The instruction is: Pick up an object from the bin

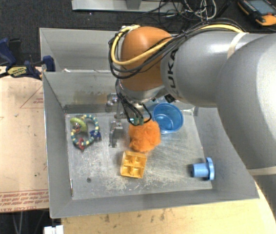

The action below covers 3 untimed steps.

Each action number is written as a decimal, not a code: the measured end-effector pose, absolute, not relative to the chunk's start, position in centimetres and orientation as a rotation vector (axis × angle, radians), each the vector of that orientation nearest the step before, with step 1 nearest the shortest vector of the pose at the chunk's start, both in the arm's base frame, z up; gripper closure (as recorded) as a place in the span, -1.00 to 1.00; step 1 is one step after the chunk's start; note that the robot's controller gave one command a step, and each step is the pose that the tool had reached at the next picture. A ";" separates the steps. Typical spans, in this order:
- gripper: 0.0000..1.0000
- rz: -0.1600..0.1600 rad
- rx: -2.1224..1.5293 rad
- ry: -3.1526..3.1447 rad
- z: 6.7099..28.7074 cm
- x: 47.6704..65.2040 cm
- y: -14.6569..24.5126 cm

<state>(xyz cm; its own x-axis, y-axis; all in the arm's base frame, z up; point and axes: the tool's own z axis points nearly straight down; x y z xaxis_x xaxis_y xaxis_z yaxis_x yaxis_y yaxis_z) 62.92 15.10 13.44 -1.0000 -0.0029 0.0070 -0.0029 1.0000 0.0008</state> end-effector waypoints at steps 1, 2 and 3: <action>-1.00 -0.003 0.001 -3.143 13.9 63.1 15.0; -1.00 -0.003 -0.026 -3.150 10.1 61.5 17.8; 1.00 -0.003 -0.218 -3.137 8.1 62.7 18.7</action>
Offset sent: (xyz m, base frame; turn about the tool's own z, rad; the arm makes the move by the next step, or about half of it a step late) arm -0.0305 0.0490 -0.0644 0.0258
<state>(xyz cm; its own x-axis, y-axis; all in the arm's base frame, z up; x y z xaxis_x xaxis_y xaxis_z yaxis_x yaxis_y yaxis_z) 62.67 18.69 8.14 -0.9904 0.1383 -0.0025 0.1383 0.9904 0.0020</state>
